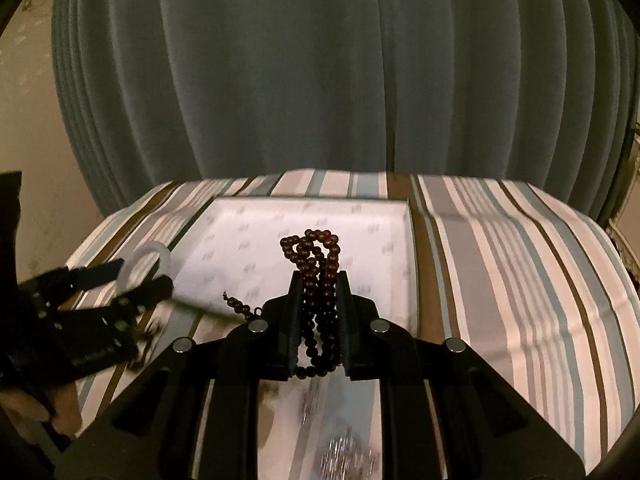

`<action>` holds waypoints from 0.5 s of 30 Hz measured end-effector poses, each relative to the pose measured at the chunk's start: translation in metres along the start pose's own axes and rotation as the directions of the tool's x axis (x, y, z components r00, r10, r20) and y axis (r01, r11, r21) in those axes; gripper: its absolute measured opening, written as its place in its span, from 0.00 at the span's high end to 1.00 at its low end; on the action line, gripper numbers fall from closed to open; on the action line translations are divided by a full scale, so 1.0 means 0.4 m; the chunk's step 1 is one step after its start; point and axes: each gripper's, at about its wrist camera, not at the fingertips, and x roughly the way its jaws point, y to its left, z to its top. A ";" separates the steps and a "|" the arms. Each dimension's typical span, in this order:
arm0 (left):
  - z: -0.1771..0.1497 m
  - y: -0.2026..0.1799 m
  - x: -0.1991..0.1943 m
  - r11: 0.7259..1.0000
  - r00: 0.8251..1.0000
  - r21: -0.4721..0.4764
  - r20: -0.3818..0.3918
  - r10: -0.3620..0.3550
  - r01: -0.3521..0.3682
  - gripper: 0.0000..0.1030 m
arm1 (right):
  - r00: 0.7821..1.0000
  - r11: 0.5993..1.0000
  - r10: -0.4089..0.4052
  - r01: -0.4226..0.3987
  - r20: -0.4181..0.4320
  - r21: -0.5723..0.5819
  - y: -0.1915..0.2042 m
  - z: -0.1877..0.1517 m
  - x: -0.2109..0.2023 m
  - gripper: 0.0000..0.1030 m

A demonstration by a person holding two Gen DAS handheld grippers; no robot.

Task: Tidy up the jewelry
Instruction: 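Carry the bangle with the left tool into the white box while the right tool drops the beads beside it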

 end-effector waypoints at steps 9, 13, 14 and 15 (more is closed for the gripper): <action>0.041 0.039 0.250 0.999 0.994 -0.043 -0.109 0.021 -0.026 0.32 | 0.989 0.997 -0.069 0.072 -0.133 0.018 -0.057 0.017 0.271 0.85; 0.026 0.048 0.291 0.999 0.990 -0.025 -0.138 0.038 -0.041 0.32 | 0.978 0.995 -0.101 0.104 -0.184 0.005 -0.064 -0.011 0.331 0.85; 0.023 0.050 0.294 0.999 0.989 -0.023 -0.143 0.038 -0.041 0.32 | 0.974 0.994 -0.104 0.107 -0.200 0.005 -0.064 -0.019 0.338 0.84; 0.019 0.052 0.301 0.999 0.987 -0.024 -0.154 0.033 -0.038 0.32 | 0.972 0.994 -0.102 0.106 -0.211 0.009 -0.066 -0.020 0.345 0.84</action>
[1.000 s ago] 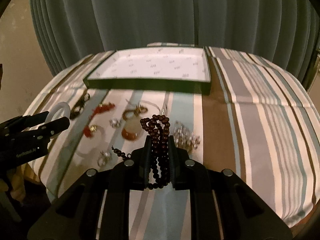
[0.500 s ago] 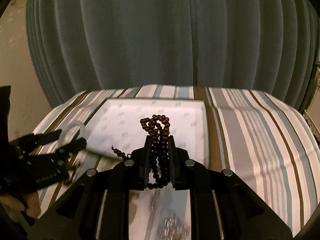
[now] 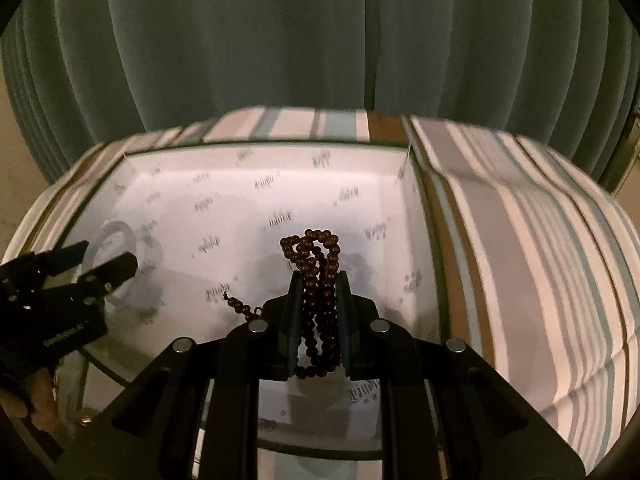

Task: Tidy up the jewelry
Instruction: 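Carry the bangle with the left tool into the white box while the right tool drops the beads beside it, then grasp the silver pearl ring with the left tool while the right tool grasps the gold pearl brooch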

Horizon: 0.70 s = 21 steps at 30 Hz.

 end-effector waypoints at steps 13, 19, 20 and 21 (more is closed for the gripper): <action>-0.002 -0.004 -0.054 1.000 0.999 0.013 0.025 0.020 -0.021 0.23 | 1.000 1.000 -0.012 0.012 0.010 -0.011 0.011 -0.005 -0.052 0.49; -0.048 -0.001 -0.151 1.000 0.999 -0.014 0.042 0.009 -0.008 0.23 | 1.000 1.000 -0.001 0.002 0.027 -0.018 0.015 -0.042 -0.136 0.48; -0.067 -0.001 -0.173 1.000 0.999 -0.021 0.044 0.005 -0.004 0.23 | 1.000 1.000 0.005 -0.004 0.029 -0.017 0.014 -0.059 -0.155 0.48; -0.083 -0.002 -0.189 1.000 0.999 -0.026 0.046 0.002 -0.001 0.23 | 1.000 1.000 0.008 -0.007 0.029 -0.017 0.015 -0.074 -0.169 0.48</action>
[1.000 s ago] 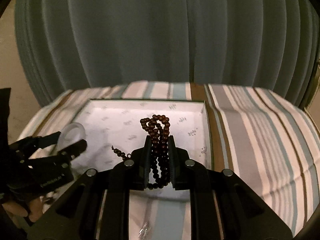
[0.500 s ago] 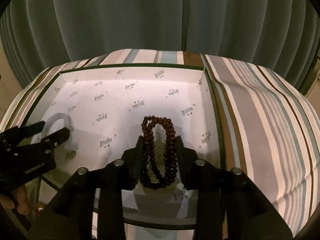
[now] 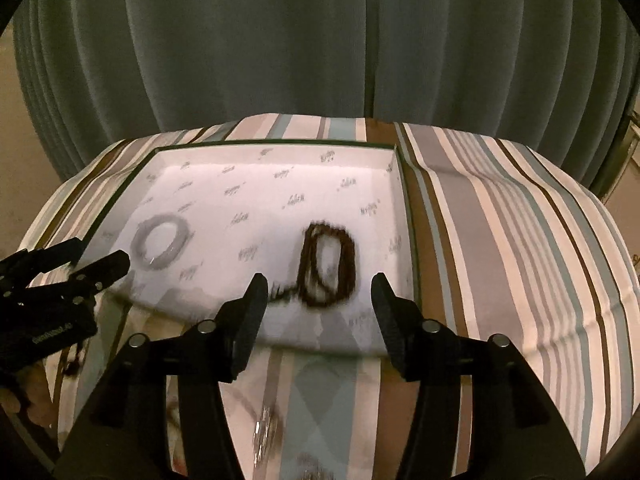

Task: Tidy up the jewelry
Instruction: 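Grasp the silver pearl ring with the left tool while the right tool grasps the gold pearl brooch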

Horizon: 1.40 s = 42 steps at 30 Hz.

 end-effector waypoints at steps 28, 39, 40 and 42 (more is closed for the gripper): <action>-0.360 -0.176 -0.190 0.993 0.996 0.096 -0.064 -0.062 0.067 0.32 | 0.998 0.996 0.017 -0.011 -0.066 0.088 -0.094 -0.334 -0.226 0.48; -0.385 -0.200 -0.151 0.985 0.990 0.132 -0.105 -0.099 0.113 0.67 | 0.998 0.994 0.025 -0.019 -0.061 0.110 -0.104 -0.336 -0.224 0.48; -0.387 -0.199 -0.152 0.985 0.990 0.134 -0.102 -0.097 0.110 0.69 | 0.998 0.994 0.026 -0.019 -0.063 0.112 -0.104 -0.336 -0.223 0.48; -0.390 -0.201 -0.154 0.984 0.991 0.144 -0.098 -0.094 0.108 0.71 | 0.998 0.994 0.025 -0.018 -0.065 0.110 -0.103 -0.336 -0.222 0.48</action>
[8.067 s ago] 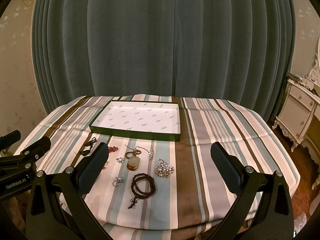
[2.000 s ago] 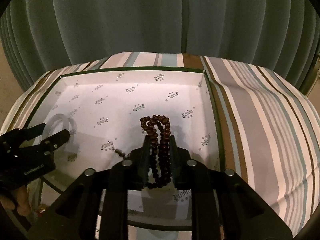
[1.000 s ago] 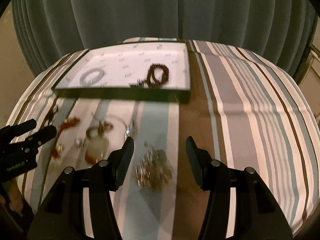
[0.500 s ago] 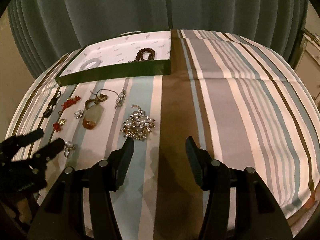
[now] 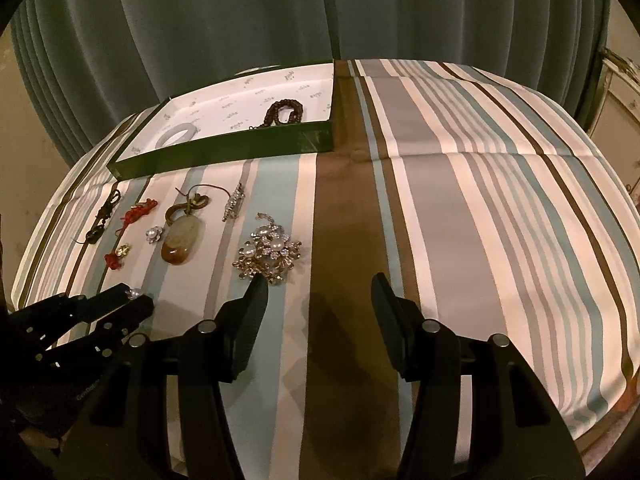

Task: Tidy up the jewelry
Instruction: 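Grasp the silver pearl ring with the left tool while the right tool grasps the gold pearl brooch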

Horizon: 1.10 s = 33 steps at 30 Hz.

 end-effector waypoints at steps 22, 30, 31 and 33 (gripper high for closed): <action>0.029 0.083 -0.073 0.996 0.989 -0.061 0.128 0.075 -0.068 0.77 | 1.000 0.999 0.017 -0.017 -0.013 -0.038 0.049 0.014 0.036 0.48; 0.037 0.174 -0.051 0.981 0.986 -0.161 0.108 0.123 -0.105 0.77 | 1.000 0.997 -0.012 0.010 -0.023 -0.083 0.086 0.049 0.091 0.48; 0.037 0.181 -0.049 0.980 0.986 -0.167 0.107 0.129 -0.110 0.77 | 0.999 0.996 -0.014 0.012 -0.029 -0.085 0.088 0.051 0.100 0.47; 0.035 0.197 -0.046 0.977 0.985 -0.177 0.104 0.139 -0.120 0.77 | 0.999 0.996 -0.020 0.016 -0.037 -0.092 0.092 0.050 0.112 0.44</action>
